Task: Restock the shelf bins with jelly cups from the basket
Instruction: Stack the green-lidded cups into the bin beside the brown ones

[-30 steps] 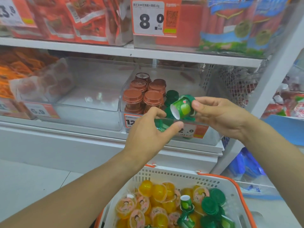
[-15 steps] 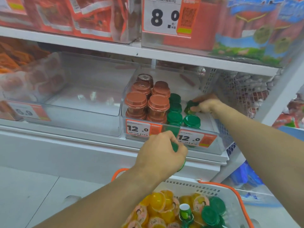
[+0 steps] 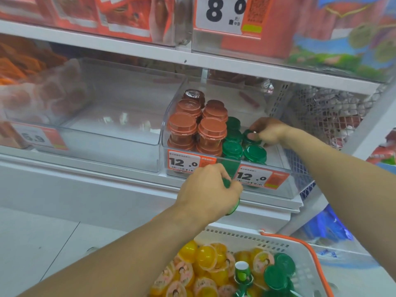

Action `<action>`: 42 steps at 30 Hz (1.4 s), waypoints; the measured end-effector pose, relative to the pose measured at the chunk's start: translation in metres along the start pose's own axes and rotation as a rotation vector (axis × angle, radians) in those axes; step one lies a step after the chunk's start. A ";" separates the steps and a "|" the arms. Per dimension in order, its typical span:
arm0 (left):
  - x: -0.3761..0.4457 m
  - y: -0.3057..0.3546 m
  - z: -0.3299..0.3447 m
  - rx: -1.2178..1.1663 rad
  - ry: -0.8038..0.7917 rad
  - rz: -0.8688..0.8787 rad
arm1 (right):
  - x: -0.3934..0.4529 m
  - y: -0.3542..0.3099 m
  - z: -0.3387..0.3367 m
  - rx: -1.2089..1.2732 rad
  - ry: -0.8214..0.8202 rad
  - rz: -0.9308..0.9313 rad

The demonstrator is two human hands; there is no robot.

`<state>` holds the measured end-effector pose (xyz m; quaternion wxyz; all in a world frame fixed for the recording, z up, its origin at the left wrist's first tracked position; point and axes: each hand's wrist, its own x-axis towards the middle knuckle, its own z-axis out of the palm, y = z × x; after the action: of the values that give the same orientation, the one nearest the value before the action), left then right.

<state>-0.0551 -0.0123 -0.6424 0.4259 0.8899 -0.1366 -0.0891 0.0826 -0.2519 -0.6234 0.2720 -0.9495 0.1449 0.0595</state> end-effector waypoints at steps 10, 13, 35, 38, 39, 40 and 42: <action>-0.004 0.010 -0.005 -0.689 -0.180 -0.355 | -0.033 -0.001 -0.012 -0.117 0.169 -0.292; -0.006 0.010 -0.005 -0.832 -0.246 -0.362 | -0.092 -0.018 -0.016 0.076 0.206 -0.521; -0.017 0.025 -0.012 -0.859 -0.189 -0.317 | -0.175 -0.018 -0.001 0.629 -0.375 -0.170; -0.017 0.026 -0.011 -0.866 -0.181 -0.312 | -0.176 -0.020 0.000 0.640 -0.362 -0.234; -0.016 0.026 -0.010 -0.876 -0.178 -0.307 | -0.177 -0.021 0.001 0.617 -0.342 -0.263; -0.016 0.026 -0.010 -0.884 -0.174 -0.303 | -0.177 -0.021 0.001 0.576 -0.308 -0.299; -0.015 0.026 -0.009 -0.892 -0.170 -0.296 | -0.176 -0.022 0.000 0.475 -0.224 -0.390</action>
<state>-0.0709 -0.0165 -0.6156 0.7363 0.6199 0.0090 -0.2712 -0.0779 -0.1919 -0.5785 0.5062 -0.8570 -0.0605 0.0749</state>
